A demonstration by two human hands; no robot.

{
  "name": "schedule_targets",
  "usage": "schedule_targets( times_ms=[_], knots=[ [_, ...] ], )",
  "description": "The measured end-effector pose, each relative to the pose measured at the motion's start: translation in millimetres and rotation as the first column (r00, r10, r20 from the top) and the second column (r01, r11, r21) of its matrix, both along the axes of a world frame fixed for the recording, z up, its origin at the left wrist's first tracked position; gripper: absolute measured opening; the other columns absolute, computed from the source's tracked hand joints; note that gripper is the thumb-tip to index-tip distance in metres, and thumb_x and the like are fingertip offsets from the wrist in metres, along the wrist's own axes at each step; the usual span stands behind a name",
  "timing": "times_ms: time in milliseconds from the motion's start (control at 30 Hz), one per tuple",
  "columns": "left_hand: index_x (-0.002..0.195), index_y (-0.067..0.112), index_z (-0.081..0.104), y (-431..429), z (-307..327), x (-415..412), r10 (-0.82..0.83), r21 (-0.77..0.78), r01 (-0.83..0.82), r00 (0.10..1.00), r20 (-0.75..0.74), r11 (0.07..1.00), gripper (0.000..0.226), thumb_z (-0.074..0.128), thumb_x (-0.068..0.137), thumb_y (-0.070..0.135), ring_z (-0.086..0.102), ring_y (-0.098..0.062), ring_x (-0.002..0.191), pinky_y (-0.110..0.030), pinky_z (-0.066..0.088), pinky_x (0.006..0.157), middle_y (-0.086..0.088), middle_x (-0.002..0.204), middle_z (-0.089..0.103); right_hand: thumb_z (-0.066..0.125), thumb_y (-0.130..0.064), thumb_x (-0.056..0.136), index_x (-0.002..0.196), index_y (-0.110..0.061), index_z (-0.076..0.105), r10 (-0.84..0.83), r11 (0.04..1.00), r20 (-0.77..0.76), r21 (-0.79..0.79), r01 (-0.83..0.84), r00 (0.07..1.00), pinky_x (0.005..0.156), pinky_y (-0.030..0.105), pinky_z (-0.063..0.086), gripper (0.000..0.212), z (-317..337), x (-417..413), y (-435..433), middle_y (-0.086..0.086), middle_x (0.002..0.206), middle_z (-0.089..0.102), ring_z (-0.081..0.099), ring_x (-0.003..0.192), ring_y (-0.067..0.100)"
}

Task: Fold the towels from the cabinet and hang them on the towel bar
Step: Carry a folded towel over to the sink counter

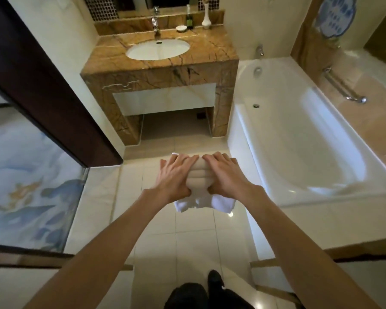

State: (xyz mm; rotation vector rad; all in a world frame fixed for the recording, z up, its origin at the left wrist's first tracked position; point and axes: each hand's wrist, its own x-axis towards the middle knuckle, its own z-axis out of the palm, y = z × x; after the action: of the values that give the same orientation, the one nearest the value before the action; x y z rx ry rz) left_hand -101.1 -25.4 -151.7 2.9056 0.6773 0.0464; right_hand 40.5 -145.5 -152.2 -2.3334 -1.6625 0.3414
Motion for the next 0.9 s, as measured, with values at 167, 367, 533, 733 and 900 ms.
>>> schedule_targets(
  times_ms=[167,367,533,733,900],
  knots=[
    [0.141,0.030,0.029,24,-5,-5,0.069,-0.013,-0.069,0.997,-0.027,0.998,0.091,0.070,0.060,0.031,0.035,-0.021,0.116,-0.036,0.029,0.086,0.003,0.129,0.040,0.074,-0.031,0.063,0.131,-0.024,0.038,0.051,0.999,-0.044,-0.007,-0.051,0.998,0.094,0.038,0.035,0.077,-8,0,34,0.003,0.120,0.044,0.043,0.110,0.025],
    [0.142,0.029,0.028,71,-14,-4,0.079,-0.038,-0.082,0.995,-0.056,0.996,0.093,0.071,0.060,0.032,0.035,-0.022,0.116,-0.038,0.032,0.089,0.003,0.129,0.040,0.073,-0.032,0.065,0.134,-0.025,0.037,0.063,0.997,-0.063,-0.038,-0.065,0.996,0.096,0.038,0.035,0.078,-21,3,83,0.002,0.122,0.044,0.043,0.112,0.025],
    [0.142,0.030,0.026,116,-17,5,0.070,-0.069,-0.074,0.996,-0.046,0.995,0.093,0.069,0.060,0.030,0.033,-0.022,0.119,-0.039,0.034,0.093,0.003,0.131,0.039,0.073,-0.033,0.065,0.133,-0.024,0.036,0.062,0.997,-0.019,-0.053,-0.063,0.998,0.096,0.040,0.036,0.078,-20,10,128,0.002,0.125,0.044,0.042,0.114,0.026],
    [0.141,0.031,0.028,156,-15,18,0.069,-0.072,-0.071,0.997,-0.025,0.995,0.091,0.068,0.060,0.030,0.033,-0.022,0.119,-0.038,0.033,0.091,0.005,0.129,0.040,0.073,-0.032,0.067,0.134,-0.023,0.037,0.064,0.997,0.006,-0.047,-0.064,0.998,0.098,0.039,0.035,0.076,-13,22,166,0.003,0.127,0.045,0.043,0.115,0.026],
    [0.141,0.033,0.028,177,-17,34,0.071,-0.057,-0.073,0.997,-0.036,0.996,0.092,0.068,0.059,0.032,0.034,-0.022,0.119,-0.036,0.029,0.086,0.006,0.130,0.040,0.073,-0.032,0.068,0.136,-0.021,0.036,0.082,0.995,0.022,-0.065,-0.081,0.996,0.099,0.038,0.034,0.078,-10,38,187,0.003,0.128,0.045,0.042,0.118,0.025]
  ],
)
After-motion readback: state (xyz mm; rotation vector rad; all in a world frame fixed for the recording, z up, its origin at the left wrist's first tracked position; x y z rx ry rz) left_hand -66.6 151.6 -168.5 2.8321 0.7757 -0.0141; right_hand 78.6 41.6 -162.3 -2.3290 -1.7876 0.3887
